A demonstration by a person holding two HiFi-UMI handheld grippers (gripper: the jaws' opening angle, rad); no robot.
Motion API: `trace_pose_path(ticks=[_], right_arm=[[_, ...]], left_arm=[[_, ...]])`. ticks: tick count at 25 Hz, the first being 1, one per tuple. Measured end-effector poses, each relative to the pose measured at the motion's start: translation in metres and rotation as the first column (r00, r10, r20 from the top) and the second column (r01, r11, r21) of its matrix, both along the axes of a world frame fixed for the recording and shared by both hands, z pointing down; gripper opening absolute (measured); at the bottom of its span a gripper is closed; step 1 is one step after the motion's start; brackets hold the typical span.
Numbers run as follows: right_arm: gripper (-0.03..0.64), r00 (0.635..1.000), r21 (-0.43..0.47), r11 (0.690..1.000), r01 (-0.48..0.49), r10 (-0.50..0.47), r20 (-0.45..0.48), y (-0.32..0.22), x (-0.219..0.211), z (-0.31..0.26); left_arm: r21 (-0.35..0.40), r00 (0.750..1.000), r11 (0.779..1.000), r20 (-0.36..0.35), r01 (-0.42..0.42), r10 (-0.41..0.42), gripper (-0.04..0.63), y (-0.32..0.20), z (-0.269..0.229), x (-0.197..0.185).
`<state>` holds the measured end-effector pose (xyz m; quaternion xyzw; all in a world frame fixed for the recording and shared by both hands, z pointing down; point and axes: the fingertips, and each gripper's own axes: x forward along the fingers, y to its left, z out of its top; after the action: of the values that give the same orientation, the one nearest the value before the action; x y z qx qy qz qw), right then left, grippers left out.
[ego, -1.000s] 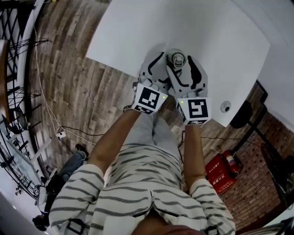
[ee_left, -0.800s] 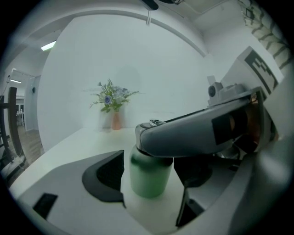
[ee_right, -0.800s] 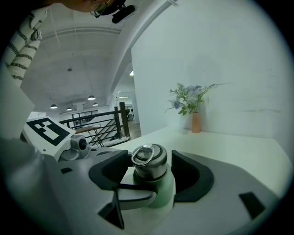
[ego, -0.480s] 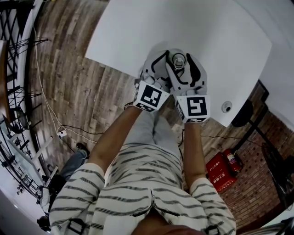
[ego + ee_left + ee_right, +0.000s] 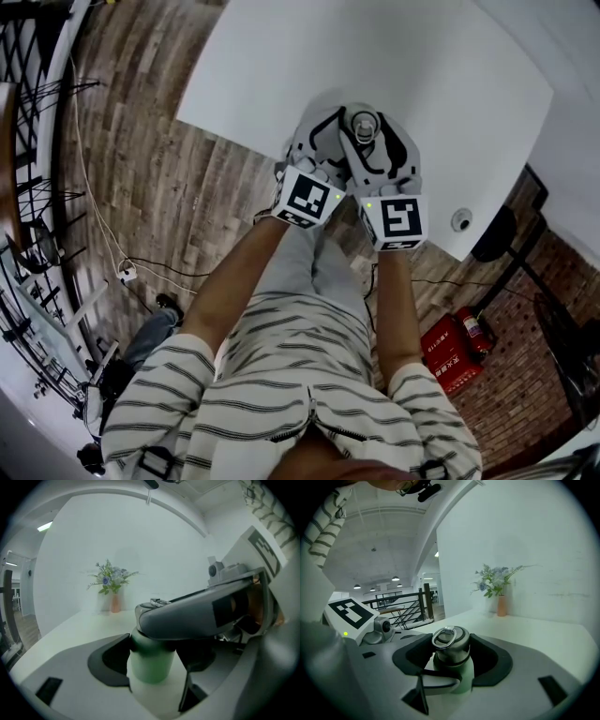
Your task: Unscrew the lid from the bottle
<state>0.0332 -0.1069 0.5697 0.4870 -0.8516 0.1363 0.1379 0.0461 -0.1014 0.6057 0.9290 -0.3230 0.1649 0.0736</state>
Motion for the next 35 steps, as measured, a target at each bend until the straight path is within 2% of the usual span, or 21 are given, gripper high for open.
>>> trace_pose_path(ticks=[8, 12, 20, 25, 31, 35], right_arm=[[0.255, 0.991, 0.015, 0.991, 0.132, -0.132, 0.001, 0.001, -0.003, 0.001], [0.256, 0.970, 0.018, 0.970, 0.243, -0.243, 0.007, 0.006, -0.003, 0.001], [0.256, 0.867, 0.058, 0.865, 0.498, -0.498, -0.009, 0.008, -0.004, 0.000], [0.256, 0.771, 0.052, 0.770, 0.636, -0.636, -0.010, 0.014, -0.004, -0.002], [0.256, 0.664, -0.002, 0.665, 0.747, -0.746, -0.048, 0.016, -0.004, 0.001], [0.256, 0.631, -0.042, 0.634, 0.773, -0.773, -0.065, 0.016, -0.003, 0.002]], left_arm=[[-0.019, 0.999, 1.000, 0.030, -0.020, 0.020, 0.304, 0.000, 0.003, 0.000], [-0.021, 0.999, 0.999, 0.038, -0.030, 0.031, 0.304, 0.002, 0.002, 0.000], [-0.041, 0.997, 0.998, 0.061, -0.050, 0.052, 0.305, 0.002, 0.005, 0.003], [-0.040, 0.996, 0.997, 0.065, -0.061, 0.064, 0.305, 0.005, 0.002, 0.003], [-0.042, 0.995, 0.996, 0.069, -0.073, 0.076, 0.305, 0.004, 0.003, 0.004], [-0.047, 0.994, 0.995, 0.074, -0.083, 0.086, 0.305, 0.003, 0.003, 0.004]])
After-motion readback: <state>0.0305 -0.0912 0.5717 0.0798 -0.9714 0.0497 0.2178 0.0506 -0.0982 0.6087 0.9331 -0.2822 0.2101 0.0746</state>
